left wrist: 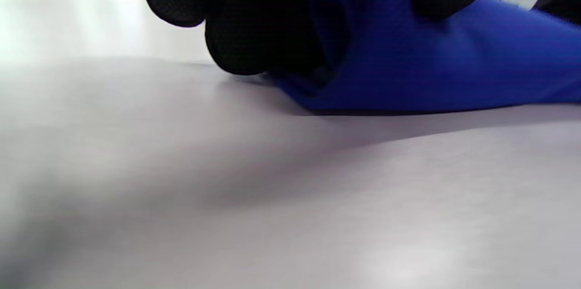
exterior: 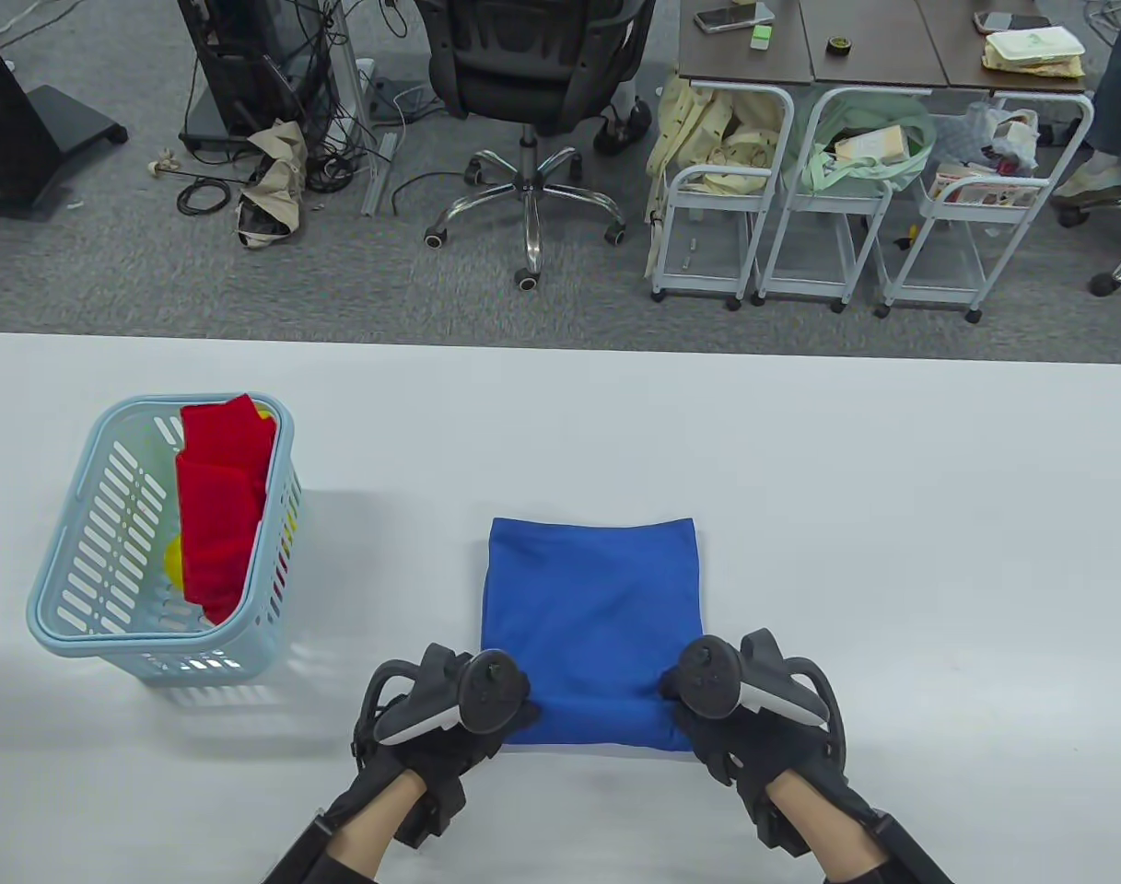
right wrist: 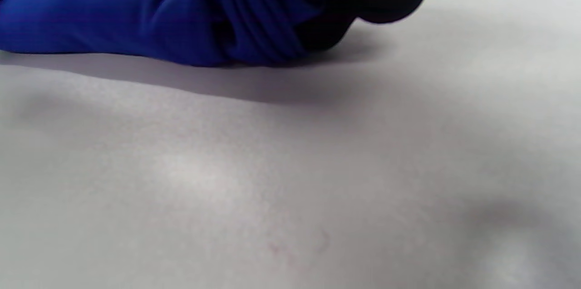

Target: Roll t-shirt into tight roll

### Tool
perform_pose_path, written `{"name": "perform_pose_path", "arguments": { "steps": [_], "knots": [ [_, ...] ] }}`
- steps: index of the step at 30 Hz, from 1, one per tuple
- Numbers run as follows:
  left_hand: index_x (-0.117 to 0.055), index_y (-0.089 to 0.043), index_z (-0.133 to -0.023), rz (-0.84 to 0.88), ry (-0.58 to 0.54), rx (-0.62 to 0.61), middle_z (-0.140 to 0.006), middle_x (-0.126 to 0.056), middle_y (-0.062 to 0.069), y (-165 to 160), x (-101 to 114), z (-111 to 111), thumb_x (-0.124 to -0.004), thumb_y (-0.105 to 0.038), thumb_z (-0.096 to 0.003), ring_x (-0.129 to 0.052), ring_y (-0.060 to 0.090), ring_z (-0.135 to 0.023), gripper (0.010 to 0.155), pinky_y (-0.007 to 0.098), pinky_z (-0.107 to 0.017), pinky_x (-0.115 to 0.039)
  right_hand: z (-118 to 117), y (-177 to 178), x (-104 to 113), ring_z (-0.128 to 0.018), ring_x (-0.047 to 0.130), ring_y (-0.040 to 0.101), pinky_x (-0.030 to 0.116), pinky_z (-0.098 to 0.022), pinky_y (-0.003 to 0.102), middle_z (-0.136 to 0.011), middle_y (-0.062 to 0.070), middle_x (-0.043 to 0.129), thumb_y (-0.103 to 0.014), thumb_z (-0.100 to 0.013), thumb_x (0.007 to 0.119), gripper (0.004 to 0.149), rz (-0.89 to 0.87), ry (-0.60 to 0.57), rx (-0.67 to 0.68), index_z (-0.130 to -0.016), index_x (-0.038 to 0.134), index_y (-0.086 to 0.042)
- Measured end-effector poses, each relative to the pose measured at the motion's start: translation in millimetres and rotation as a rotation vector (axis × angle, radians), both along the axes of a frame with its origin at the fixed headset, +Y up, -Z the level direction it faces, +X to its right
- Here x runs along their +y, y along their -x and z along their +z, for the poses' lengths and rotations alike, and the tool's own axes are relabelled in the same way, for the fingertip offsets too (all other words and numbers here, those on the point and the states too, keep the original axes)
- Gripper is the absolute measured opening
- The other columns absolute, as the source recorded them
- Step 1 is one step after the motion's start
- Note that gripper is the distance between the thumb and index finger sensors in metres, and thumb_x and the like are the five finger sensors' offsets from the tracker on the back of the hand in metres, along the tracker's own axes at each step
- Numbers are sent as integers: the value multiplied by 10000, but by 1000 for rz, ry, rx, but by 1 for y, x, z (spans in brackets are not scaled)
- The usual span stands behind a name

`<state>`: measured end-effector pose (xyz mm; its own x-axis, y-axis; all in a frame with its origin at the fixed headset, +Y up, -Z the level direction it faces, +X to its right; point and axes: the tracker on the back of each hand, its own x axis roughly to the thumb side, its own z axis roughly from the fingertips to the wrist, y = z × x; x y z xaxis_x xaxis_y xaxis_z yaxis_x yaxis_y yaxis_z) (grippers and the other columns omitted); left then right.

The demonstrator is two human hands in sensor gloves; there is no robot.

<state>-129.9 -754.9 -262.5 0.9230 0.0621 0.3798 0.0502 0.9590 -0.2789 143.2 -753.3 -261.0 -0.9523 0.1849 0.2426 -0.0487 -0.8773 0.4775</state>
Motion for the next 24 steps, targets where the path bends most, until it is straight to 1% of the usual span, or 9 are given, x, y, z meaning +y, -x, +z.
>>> {"name": "perform_pose_path", "arguments": {
  "steps": [4,5,8,10,14,16,18,21,24],
  "knots": [
    [-778,-310,-941,-30,-12,157,-1073,-737,85,6,1,-4,-592,-572,-536,-780,337,-936,517,586,-759,-578,-1,-3,-1,-687,876,208,727,-552,428,-962,56,679,-417,-604,645,554,17,-15,-44,-1071,461,-182],
    [-754,-307,-973,-87,-58,171,-1085,-722,86,7,3,-3,-612,-563,-535,-776,336,-941,527,582,-759,-580,-1,-3,0,-690,874,211,726,-554,430,-964,57,676,-430,-603,646,563,32,-26,-48,-1072,458,-181],
    [-631,-318,-1068,-215,-206,154,-1101,-695,64,3,12,3,-650,-555,-528,-775,309,-950,590,565,-763,-596,-1,-3,1,-699,869,217,722,-558,434,-969,62,671,-450,-602,647,578,48,-37,-57,-1075,454,-178],
    [-553,-337,-1109,-140,-239,52,-1099,-692,50,-5,19,11,-673,-527,-528,-781,294,-944,623,558,-765,-603,-1,-4,2,-701,869,222,721,-559,437,-974,72,668,-471,-599,651,598,73,-58,-72,-1078,453,-174],
    [-509,-386,-1120,17,-83,-147,-1091,-711,62,-29,12,24,-702,-507,-519,-798,290,-925,643,561,-760,-608,3,-1,8,-712,869,252,715,-564,458,-983,95,679,-556,-579,656,643,232,-185,-114,-1088,494,-198],
    [-517,-395,-1118,-123,-31,-179,-1126,-658,70,-39,0,27,-707,-519,-511,-742,315,-971,647,571,-771,-581,4,0,12,-716,871,251,717,-566,457,-993,91,679,-601,-557,644,675,318,-253,-130,-1094,503,-217],
    [-412,-397,-1134,-245,-82,-211,-1173,-559,66,-43,-5,26,-705,-549,-500,-687,300,-1003,714,553,-786,-567,5,-1,20,-738,855,256,705,-578,464,-1014,100,652,-566,-563,666,649,336,-298,-158,-1094,507,-228],
    [-423,-371,-1141,-198,-46,-202,-1176,-555,67,-41,-6,23,-726,-545,-495,-687,301,-1001,734,542,-790,-567,10,-3,35,-820,777,276,646,-631,483,-1072,119,545,-481,-590,664,591,299,-359,-141,-1099,474,-247],
    [-447,-371,-1133,-176,-59,-199,-1168,-564,46,-37,-6,19,-735,-522,-501,-695,265,-996,711,523,-785,-586,20,5,42,-973,575,342,494,-718,541,-1125,115,403,-461,-601,658,560,111,-307,11,-1092,465,-276]
  ]
}}
